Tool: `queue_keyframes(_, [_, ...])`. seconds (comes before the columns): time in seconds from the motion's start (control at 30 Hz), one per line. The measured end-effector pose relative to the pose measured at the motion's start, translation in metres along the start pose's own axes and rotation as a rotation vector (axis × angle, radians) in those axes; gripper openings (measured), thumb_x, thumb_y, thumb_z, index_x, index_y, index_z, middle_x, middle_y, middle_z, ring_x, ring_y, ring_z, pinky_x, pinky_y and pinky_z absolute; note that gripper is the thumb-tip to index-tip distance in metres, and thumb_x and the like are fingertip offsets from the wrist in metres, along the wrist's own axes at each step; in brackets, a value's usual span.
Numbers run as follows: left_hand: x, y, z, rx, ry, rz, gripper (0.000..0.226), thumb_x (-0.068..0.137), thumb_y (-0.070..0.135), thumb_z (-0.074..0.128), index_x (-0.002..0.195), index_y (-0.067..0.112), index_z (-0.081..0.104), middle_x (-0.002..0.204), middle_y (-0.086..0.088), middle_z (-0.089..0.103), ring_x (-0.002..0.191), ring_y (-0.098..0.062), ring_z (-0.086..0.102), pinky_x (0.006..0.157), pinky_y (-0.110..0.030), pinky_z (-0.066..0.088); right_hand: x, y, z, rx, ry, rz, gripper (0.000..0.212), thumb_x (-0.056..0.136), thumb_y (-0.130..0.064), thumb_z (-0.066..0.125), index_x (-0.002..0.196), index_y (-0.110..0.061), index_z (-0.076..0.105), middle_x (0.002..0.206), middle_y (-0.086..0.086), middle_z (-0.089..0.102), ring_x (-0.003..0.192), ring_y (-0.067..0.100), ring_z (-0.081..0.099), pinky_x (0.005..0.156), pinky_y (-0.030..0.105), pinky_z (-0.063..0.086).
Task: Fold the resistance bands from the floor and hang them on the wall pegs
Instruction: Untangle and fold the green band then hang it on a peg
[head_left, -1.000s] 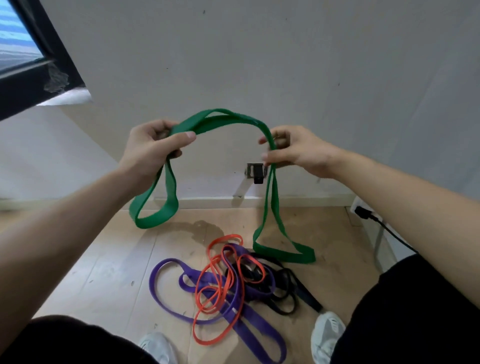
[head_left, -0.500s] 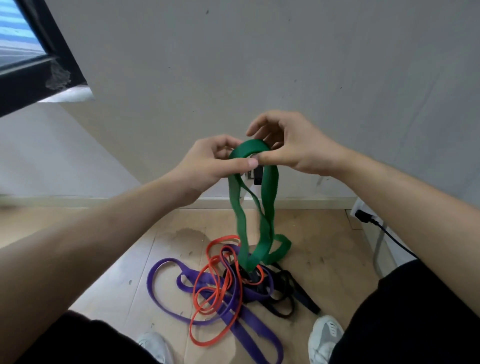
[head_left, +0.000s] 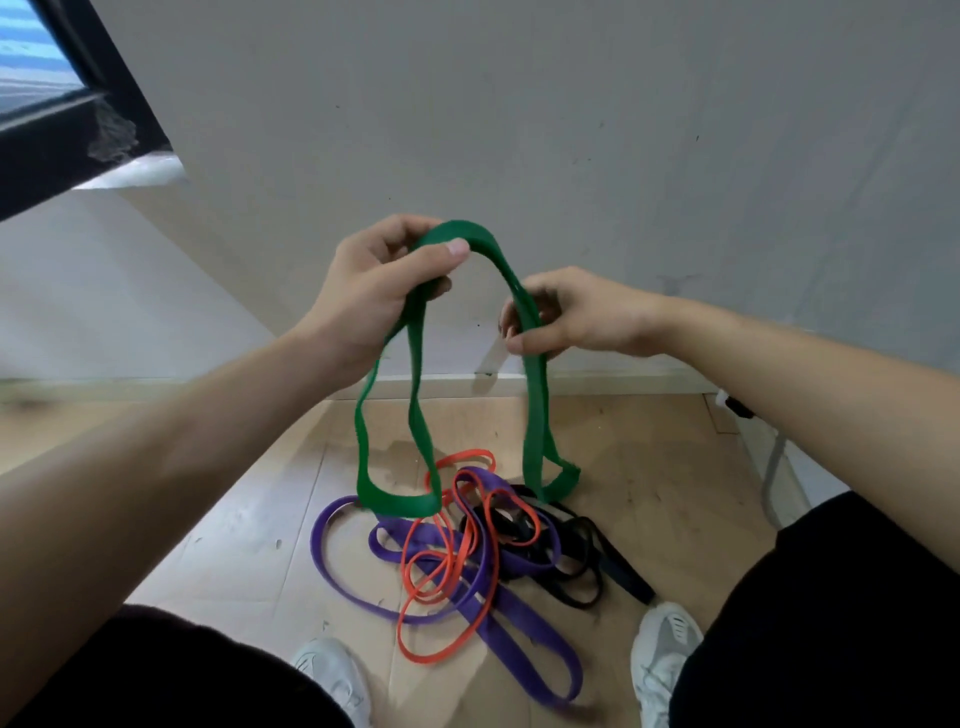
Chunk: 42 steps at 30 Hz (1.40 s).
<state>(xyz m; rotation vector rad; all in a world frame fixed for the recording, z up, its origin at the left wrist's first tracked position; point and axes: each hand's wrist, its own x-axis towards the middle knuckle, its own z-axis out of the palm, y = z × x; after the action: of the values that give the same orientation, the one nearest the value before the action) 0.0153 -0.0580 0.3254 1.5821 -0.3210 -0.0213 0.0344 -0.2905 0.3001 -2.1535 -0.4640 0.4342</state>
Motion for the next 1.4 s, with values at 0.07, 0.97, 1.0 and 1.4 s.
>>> queue_keyframes(0.07, [0.001,-0.002,-0.008,-0.015,0.017,-0.021,0.020,0.081,0.023,0.073,0.099,0.015,0.069,0.080,0.005,0.070,0.077,-0.013,0.066,0.083,-0.028,0.054,-0.005,-0.007,-0.009,0.044,0.072,-0.022,0.030,0.086,-0.017,0.077,0.110,-0.006,0.064,0.110,0.026,0.066,0.099,0.038,0.070,0.086,0.053,0.059])
queue_keyframes(0.97, [-0.004,-0.016,0.020,0.060,-0.264,-0.067,0.063,0.080,0.019,0.075,0.138,0.014,0.053,0.127,-0.007,0.070,0.117,-0.015,0.067,0.098,-0.030,0.055,-0.019,-0.054,-0.022,0.263,0.321,-0.418,0.029,0.084,-0.011,0.076,0.113,-0.013,0.069,0.100,0.014,0.069,0.094,0.035,0.068,0.083,0.055,0.060])
queue_keyframes(1.0, [-0.005,-0.019,0.022,0.099,-0.262,-0.075,0.065,0.079,0.022,0.079,0.137,0.016,0.053,0.125,-0.006,0.070,0.116,-0.014,0.067,0.097,-0.030,0.055,-0.019,-0.055,-0.020,0.309,0.318,-0.420,0.029,0.084,-0.010,0.075,0.112,-0.013,0.069,0.100,0.015,0.069,0.092,0.034,0.069,0.084,0.057,0.059])
queue_keyframes(1.4, [-0.003,-0.049,0.018,0.322,-0.130,-0.163,0.039,0.078,0.027,0.085,0.105,0.004,0.068,0.100,-0.016,0.074,0.092,-0.028,0.072,0.090,-0.041,0.058,-0.018,-0.054,-0.027,0.832,0.368,-0.388,0.025,0.094,0.007,0.058,0.116,-0.003,0.060,0.105,0.018,0.065,0.098,0.029,0.068,0.088,0.049,0.058])
